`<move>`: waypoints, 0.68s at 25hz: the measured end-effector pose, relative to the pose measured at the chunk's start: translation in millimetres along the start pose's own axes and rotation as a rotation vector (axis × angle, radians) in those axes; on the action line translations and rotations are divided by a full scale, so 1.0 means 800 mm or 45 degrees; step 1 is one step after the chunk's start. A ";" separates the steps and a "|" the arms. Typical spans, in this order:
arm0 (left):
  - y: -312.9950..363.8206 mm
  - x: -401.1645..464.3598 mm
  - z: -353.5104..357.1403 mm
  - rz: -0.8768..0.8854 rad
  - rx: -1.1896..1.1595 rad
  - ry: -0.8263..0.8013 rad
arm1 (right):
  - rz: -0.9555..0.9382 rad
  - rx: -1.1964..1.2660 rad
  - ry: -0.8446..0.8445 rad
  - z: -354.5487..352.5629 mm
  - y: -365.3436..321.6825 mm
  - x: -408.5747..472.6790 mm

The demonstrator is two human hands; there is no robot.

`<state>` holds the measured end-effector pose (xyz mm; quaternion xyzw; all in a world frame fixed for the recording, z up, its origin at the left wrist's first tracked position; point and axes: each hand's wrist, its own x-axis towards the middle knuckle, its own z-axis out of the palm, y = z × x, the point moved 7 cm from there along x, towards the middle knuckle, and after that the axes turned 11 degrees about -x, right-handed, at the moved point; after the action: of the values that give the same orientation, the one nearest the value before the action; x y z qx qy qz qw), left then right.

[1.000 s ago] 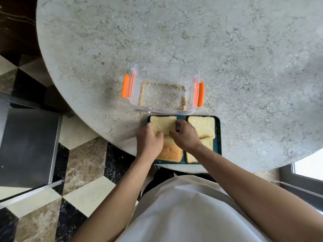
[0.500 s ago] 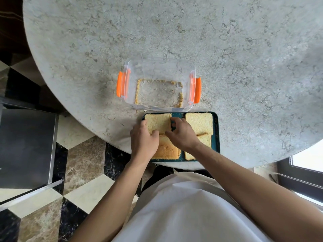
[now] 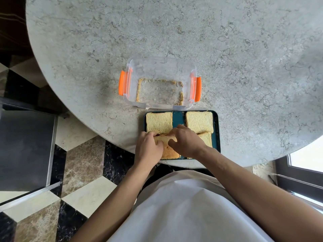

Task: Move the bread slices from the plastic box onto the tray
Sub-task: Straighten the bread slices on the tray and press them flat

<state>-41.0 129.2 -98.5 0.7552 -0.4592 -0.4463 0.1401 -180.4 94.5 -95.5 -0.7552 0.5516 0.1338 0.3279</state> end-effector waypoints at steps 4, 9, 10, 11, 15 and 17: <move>-0.006 -0.009 -0.007 0.047 0.089 0.030 | 0.025 0.143 0.092 0.001 0.001 -0.005; -0.017 -0.019 -0.009 0.038 0.076 0.001 | 0.214 0.225 0.096 0.020 0.014 -0.011; -0.018 -0.021 -0.008 0.042 0.065 -0.003 | 0.249 0.225 0.060 0.025 0.016 -0.012; -0.019 -0.022 -0.008 0.049 0.055 -0.002 | 0.270 0.228 0.027 0.029 0.016 -0.014; -0.022 -0.024 -0.007 0.102 0.086 0.015 | 0.285 0.321 0.003 0.033 0.015 -0.018; -0.024 -0.026 -0.008 0.131 0.120 0.032 | 0.306 0.399 -0.007 0.036 0.014 -0.018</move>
<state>-29.0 155.3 -95.6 0.7421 -0.5160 -0.4067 0.1328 -191.6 121.7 -112.7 -0.6232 0.6510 0.0867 0.4247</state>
